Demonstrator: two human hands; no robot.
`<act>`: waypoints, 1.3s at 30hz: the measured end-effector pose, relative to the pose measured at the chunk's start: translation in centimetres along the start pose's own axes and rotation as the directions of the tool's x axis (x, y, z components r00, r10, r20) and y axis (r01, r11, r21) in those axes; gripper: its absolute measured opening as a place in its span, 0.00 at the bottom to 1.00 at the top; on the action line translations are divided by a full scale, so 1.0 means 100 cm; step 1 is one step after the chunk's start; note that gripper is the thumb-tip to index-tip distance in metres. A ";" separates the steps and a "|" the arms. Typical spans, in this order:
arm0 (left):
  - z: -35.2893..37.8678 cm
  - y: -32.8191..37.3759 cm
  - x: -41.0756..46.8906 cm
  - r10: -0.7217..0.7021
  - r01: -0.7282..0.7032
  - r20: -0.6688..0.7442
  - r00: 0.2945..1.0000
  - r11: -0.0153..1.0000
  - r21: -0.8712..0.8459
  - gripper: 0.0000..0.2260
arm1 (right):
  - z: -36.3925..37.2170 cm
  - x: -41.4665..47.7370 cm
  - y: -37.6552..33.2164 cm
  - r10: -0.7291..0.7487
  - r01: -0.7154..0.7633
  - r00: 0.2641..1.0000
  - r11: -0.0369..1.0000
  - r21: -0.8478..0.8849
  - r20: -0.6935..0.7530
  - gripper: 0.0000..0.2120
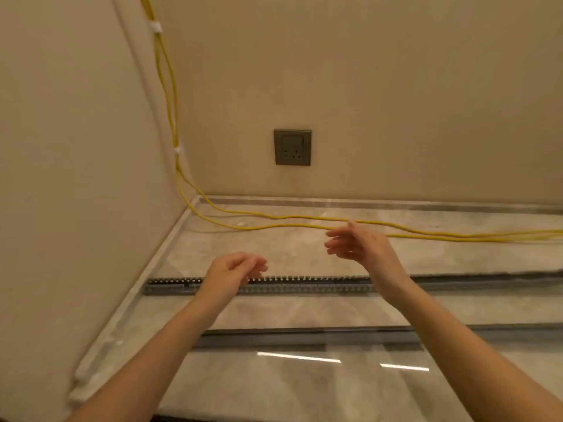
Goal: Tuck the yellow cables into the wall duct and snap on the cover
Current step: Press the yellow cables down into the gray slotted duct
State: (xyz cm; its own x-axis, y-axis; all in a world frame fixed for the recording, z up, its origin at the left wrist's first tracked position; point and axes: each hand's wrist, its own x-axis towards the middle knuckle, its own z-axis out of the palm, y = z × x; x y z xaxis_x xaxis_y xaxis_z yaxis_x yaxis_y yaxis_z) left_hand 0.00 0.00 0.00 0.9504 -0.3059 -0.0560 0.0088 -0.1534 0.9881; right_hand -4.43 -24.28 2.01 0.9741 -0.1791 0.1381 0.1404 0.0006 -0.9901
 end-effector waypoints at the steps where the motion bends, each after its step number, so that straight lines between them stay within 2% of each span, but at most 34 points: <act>1: -0.005 -0.007 0.005 0.062 -0.059 -0.030 0.998 0.995 0.078 0.10 | 0.008 -0.001 0.006 -0.006 0.006 1.000 0.999 -0.047 0.000 0.18; 3: -0.011 -0.018 0.010 0.183 -0.148 -0.082 0.980 0.936 0.320 0.07 | 0.018 -0.004 0.017 -0.019 0.018 1.000 0.987 -0.159 -0.004 0.17; 5: -0.014 -0.033 0.016 0.261 -0.184 -0.055 0.964 0.798 0.574 0.09 | 0.030 -0.006 0.034 -0.037 0.039 0.999 0.966 -0.255 0.013 0.17; 7: -0.013 -0.048 0.020 0.250 -0.166 -0.005 0.968 0.658 0.734 0.15 | 0.038 -0.006 0.046 -0.056 0.069 0.998 0.895 -0.440 0.043 0.15; 8: -0.012 -0.053 0.022 0.223 -0.144 0.009 0.975 0.597 0.789 0.18 | 0.040 -0.005 0.052 -0.069 0.096 0.995 0.824 -0.558 0.069 0.14; 10: -0.010 -0.063 0.027 0.172 -0.112 0.024 0.985 0.520 0.847 0.23 | 0.042 -0.003 0.063 -0.099 0.163 0.987 0.616 -0.771 0.130 0.14; 13: -0.008 -0.076 0.036 0.105 -0.085 0.044 0.994 0.432 0.898 0.30 | 0.041 0.003 0.076 -0.046 0.246 0.968 0.331 -0.911 0.245 0.22; 15: -0.009 -0.082 0.044 0.053 -0.083 0.068 0.996 0.378 0.922 0.32 | 0.036 0.008 0.085 0.027 0.281 0.956 0.206 -0.937 0.292 0.28; 18: -0.005 -0.085 0.057 0.019 -0.097 0.096 0.995 0.319 0.943 0.31 | 0.023 0.019 0.094 0.119 0.333 0.931 0.103 -0.937 0.344 0.29; 21: 0.004 -0.084 0.070 0.021 -0.103 0.101 0.995 0.309 0.945 0.31 | 0.010 0.033 0.097 0.149 0.355 0.920 0.082 -0.931 0.363 0.29; 26: 0.013 -0.082 0.098 0.043 -0.114 0.106 0.993 0.288 0.951 0.29 | -0.001 0.058 0.100 0.115 0.331 0.933 0.103 -0.938 0.342 0.28; 37: 0.023 -0.072 0.152 0.006 -0.100 0.104 0.995 0.308 0.946 0.29 | -0.017 0.111 0.110 0.114 0.298 0.942 0.146 -0.943 0.315 0.28; 39: 0.023 -0.068 0.155 -0.024 -0.098 0.113 0.993 0.347 0.933 0.29 | -0.018 0.114 0.110 0.114 0.288 0.945 0.164 -0.944 0.308 0.28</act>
State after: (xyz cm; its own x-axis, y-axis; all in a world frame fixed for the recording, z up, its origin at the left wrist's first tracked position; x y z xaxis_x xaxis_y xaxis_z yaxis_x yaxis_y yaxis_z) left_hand 13.93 -5.84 -7.95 0.9086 -0.4067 -0.0951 -0.3803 -0.8997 0.2145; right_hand 7.87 -28.05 -7.40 0.9907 0.1334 0.0256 0.1358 -0.9798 -0.1467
